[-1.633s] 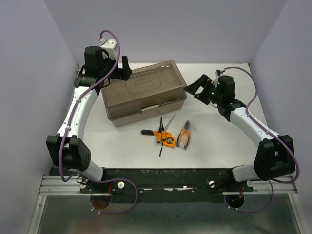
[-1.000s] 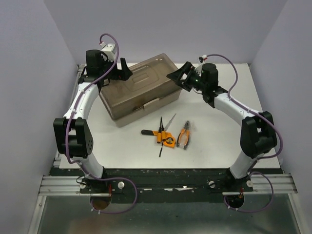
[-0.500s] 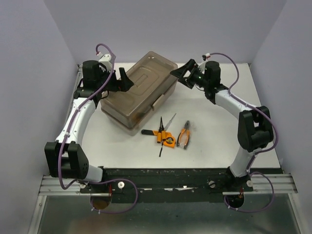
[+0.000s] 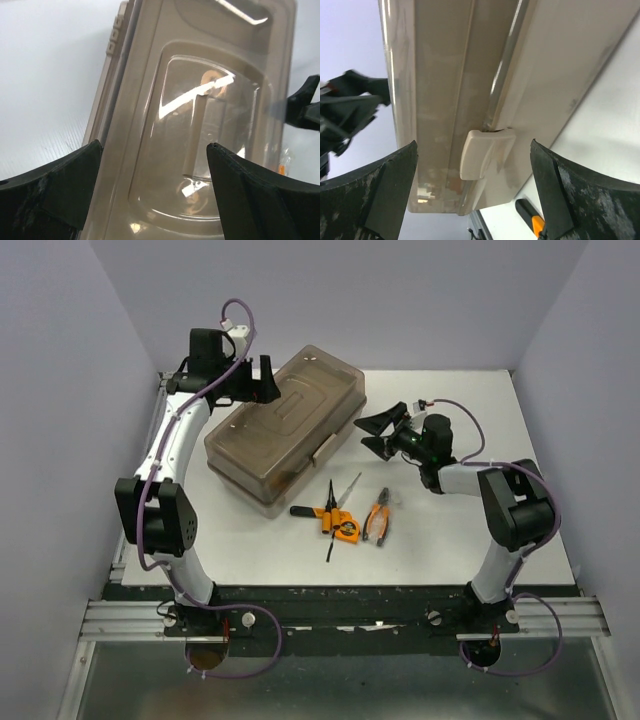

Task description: Pack the tool kit

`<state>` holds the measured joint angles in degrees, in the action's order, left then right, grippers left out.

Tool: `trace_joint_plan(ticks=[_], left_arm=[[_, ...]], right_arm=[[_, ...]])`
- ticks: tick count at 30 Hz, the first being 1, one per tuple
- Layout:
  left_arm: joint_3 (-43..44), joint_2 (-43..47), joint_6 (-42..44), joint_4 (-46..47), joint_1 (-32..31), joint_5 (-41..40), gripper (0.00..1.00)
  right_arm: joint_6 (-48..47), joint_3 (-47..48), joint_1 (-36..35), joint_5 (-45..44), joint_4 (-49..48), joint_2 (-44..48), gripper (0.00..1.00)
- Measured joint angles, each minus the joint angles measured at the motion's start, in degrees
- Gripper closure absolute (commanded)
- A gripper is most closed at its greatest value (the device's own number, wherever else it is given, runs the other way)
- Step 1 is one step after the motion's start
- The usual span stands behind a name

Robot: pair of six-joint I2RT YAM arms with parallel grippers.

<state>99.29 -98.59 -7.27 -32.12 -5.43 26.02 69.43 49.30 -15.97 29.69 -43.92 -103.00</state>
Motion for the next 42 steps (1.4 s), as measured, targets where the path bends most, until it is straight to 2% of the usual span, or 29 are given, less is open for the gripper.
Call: trace_joint_plan(ticks=[4,6,7,8,9,15,17,23,25,28,29,32,34,37,42], left_arm=[[1.2,-5.1,2.9,-3.2,-1.2,-1.9,0.01],[1.4,-6.2,3.6,-4.3,-1.3,-2.6,0.08],[1.6,-6.6,3.6,-4.3,-1.3,-2.6,0.16],[1.8,-6.8,3.7,-4.5,-1.2,-2.7,0.29],[2.1,-6.9,3.8,-4.7,-1.2,-2.9,0.37],[3.0,-7.2,5.2,-3.8,-0.9,-5.8,0.72],[3.0,-7.2,6.0,-3.6,-0.8,-5.6,0.79],[4.0,-8.1,7.1,-0.7,0.3,-4.2,0.81],[4.4,-9.9,7.1,1.4,1.5,-4.2,0.81],[3.4,-13.9,7.1,-0.5,3.7,-5.3,0.81],[3.0,-15.4,5.0,-1.0,4.7,-3.4,0.81],[2.1,-15.6,5.7,-2.3,6.1,-4.9,0.71],[1.8,-16.2,5.9,-3.4,5.8,-5.0,0.58],[0.7,-16.3,6.0,-4.5,5.4,-5.0,0.43],[-3.0,-12.7,5.5,-3.9,5.5,-7.5,0.24]], right_arm=[[3.0,0.0,-1.4,0.6,-6.4,-2.3,0.0],[4.1,0.0,-2.2,0.5,-8.6,-3.2,0.0],[4.5,0.0,-2.7,0.5,-9.6,-3.7,0.0],[4.8,0.0,-3.3,0.5,-10.5,-4.1,0.0],[5.2,0.0,-3.8,0.4,-11.4,-4.5,0.0],[7.1,0.0,-7.0,-0.9,-17.2,-8.9,0.0],[7.5,0.0,-7.6,-1.2,-18.2,-10.1,0.0],[7.8,0.0,-8.0,-2.4,-21.3,-12.0,0.0],[7.8,0.0,-8.1,-2.8,-22.6,-12.3,0.0],[8.0,0.0,-8.1,-3.3,-24.2,-12.9,0.0],[8.0,0.0,-8.1,-3.3,-24.6,-13.1,0.0],[8.1,0.4,-8.2,-3.4,-25.8,-14.1,0.0],[8.1,0.7,-8.2,-3.7,-25.9,-14.8,0.0],[8.1,0.8,-8.4,-4.4,-25.9,-15.0,0.0],[8.0,-0.2,-8.5,-6.3,-26.8,-15.0,0.0]])
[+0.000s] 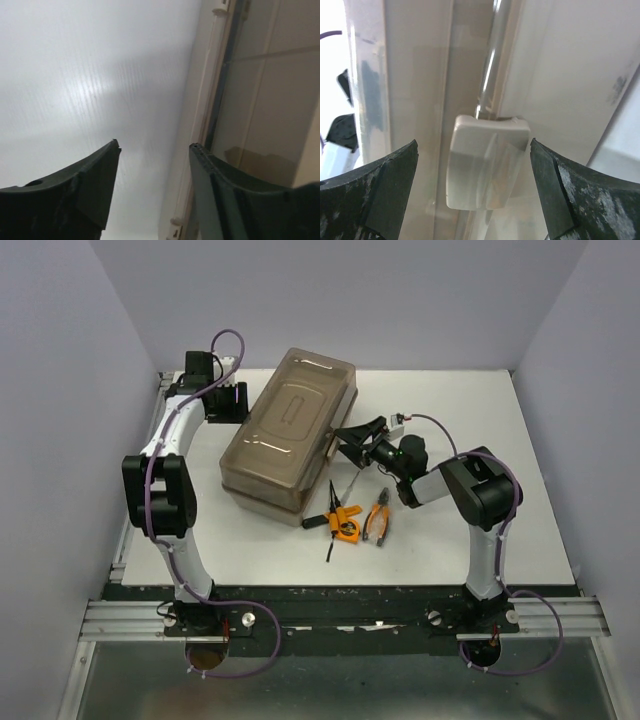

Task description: Pack the tool kit

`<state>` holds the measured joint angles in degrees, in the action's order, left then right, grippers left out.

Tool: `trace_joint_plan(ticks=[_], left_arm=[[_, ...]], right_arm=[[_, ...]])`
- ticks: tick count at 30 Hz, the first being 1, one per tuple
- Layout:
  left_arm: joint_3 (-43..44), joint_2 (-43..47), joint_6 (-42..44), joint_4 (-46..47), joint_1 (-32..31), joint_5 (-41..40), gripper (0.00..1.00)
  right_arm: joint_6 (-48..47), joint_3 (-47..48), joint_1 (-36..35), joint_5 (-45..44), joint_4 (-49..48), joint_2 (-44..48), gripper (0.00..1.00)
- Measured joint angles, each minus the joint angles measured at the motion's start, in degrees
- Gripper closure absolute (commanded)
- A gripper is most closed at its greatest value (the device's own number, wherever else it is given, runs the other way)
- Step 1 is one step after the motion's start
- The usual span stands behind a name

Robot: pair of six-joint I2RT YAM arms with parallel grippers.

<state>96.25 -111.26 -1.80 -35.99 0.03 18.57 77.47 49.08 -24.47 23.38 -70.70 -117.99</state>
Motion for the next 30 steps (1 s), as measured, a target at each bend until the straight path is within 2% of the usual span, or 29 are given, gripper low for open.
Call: trace_joint_plan(ticks=[6,8,13,16,22,30], left_arm=[[-5.6,11.7,-3.7,2.3,-0.6,-5.0,0.17],[-8.4,17.7,-5.4,4.9,-1.0,-6.5,0.11],[-12.7,27.8,-9.2,11.9,-1.7,-4.2,0.08],[-11.4,27.2,-10.6,13.4,-2.1,0.2,0.06],[-9.5,18.9,-10.7,10.6,-3.2,5.7,0.07],[-8.9,14.5,-9.2,7.3,-3.4,7.6,0.16]], right_arm=[[-0.9,-3.1,-0.4,-1.7,0.2,0.3,0.0],[-1.3,-4.5,-0.6,-2.3,0.3,0.9,0.0],[-2.1,-6.3,-0.7,-3.1,0.1,2.0,0.0],[-2.2,-6.4,-0.7,-3.2,-0.6,2.0,0.0],[-2.3,-6.4,-0.7,-3.1,-3.1,2.0,0.0],[-1.9,-5.6,-1.0,-2.1,-3.8,2.0,0.0]])
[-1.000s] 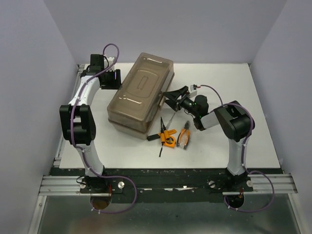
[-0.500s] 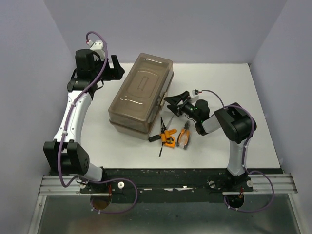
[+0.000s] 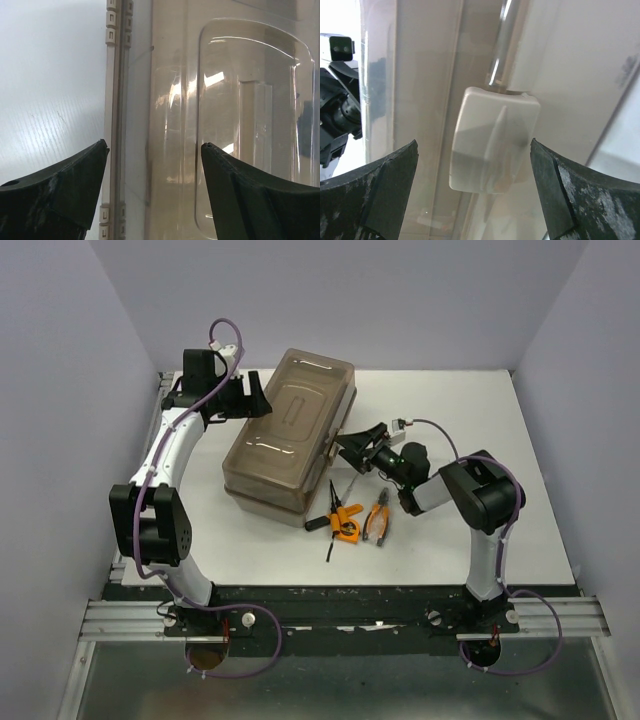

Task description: Pack the tool kit

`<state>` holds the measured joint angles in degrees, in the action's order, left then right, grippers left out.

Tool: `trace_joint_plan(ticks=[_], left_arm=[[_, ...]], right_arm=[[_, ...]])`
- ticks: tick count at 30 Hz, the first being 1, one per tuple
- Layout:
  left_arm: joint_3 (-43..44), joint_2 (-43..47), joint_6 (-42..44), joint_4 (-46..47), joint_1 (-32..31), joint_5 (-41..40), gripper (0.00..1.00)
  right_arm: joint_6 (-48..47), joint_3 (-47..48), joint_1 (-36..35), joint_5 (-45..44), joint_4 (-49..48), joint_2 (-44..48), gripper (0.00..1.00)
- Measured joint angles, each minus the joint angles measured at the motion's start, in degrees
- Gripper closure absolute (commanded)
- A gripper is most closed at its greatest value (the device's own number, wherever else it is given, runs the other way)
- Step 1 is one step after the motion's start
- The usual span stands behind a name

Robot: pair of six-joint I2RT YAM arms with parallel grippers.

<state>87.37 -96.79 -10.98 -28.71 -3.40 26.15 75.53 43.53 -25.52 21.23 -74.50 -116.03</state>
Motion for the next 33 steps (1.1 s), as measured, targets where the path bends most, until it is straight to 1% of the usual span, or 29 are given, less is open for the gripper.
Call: trace_joint_plan(ticks=[1,3,5,12,17,21,28,33], left_arm=[[0.2,-0.1,0.1,-0.1,0.0,0.0,0.2],[0.4,-0.4,0.3,-0.1,0.0,0.3,0.3],[0.9,-0.9,0.4,-0.1,0.0,1.2,0.35],[2.4,-2.6,0.5,0.6,-0.1,2.7,0.44],[3.0,-3.1,0.7,0.9,0.0,2.9,0.48],[3.6,-3.8,1.2,1.2,0.0,2.9,0.5],[4.5,-4.5,1.7,1.2,-0.1,2.1,0.5],[4.9,-4.7,1.8,1.1,-0.4,1.4,0.51]], right_arm=[[0.2,0.5,-0.1,0.2,0.0,0.0,0.0],[0.4,1.4,-0.4,0.6,0.0,-0.1,0.0],[0.6,1.7,-0.5,0.7,0.1,-0.4,0.0],[1.0,3.0,-0.9,0.8,0.0,-1.6,0.0],[2.3,4.8,-1.1,0.8,-1.0,-4.0,0.0],[2.9,5.6,-1.2,0.8,-1.7,-4.9,0.0],[3.6,5.6,-1.6,0.7,-1.7,-4.8,0.0],[3.6,3.0,-2.2,-0.6,-1.2,-2.6,0.0]])
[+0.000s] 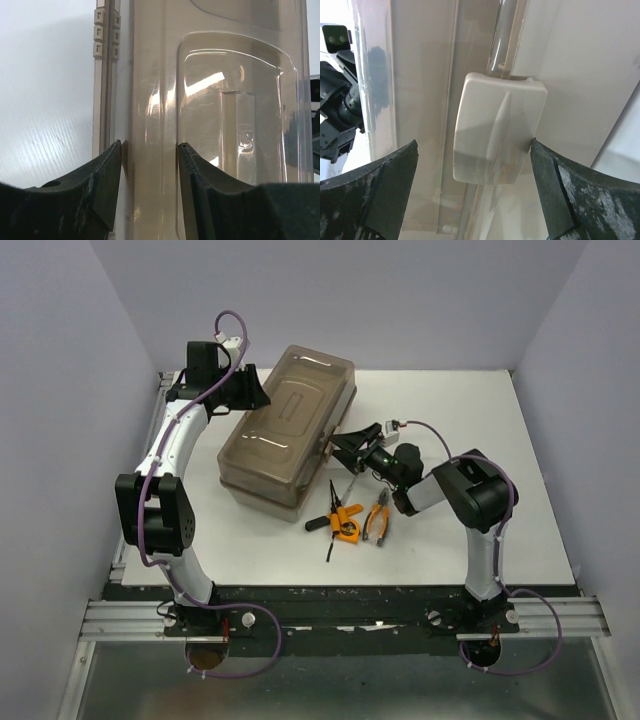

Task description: Pack the tool kit

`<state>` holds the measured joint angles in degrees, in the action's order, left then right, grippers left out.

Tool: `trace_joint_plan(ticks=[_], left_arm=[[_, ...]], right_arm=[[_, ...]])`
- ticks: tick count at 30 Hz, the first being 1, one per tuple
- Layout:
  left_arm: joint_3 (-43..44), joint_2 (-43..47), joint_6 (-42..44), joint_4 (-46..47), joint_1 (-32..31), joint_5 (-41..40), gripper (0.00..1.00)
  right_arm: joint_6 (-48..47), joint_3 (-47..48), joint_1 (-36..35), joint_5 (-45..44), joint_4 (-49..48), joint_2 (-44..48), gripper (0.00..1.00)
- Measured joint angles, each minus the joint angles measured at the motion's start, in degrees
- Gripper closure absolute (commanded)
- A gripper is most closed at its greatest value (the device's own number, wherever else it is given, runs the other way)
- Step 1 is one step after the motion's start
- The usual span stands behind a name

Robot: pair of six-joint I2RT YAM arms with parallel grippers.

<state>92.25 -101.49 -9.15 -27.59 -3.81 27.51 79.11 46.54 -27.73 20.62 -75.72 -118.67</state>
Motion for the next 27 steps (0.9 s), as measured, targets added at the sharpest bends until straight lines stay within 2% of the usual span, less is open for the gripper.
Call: trace_joint_plan(ticks=[13,19,27], left_arm=[[1.1,-1.1,0.6,0.2,-0.4,-0.9,0.53],[2.3,-2.2,1.2,0.2,-0.7,-1.6,0.59],[3.0,-3.3,2.8,0.3,-1.2,-4.1,0.61]], right_arm=[[-0.1,-2.8,-0.3,-2.3,0.3,5.0,0.0],[-0.2,-6.5,-0.4,-4.8,0.0,6.8,0.0],[-1.4,-8.1,-0.4,-6.6,0.1,7.9,0.0]])
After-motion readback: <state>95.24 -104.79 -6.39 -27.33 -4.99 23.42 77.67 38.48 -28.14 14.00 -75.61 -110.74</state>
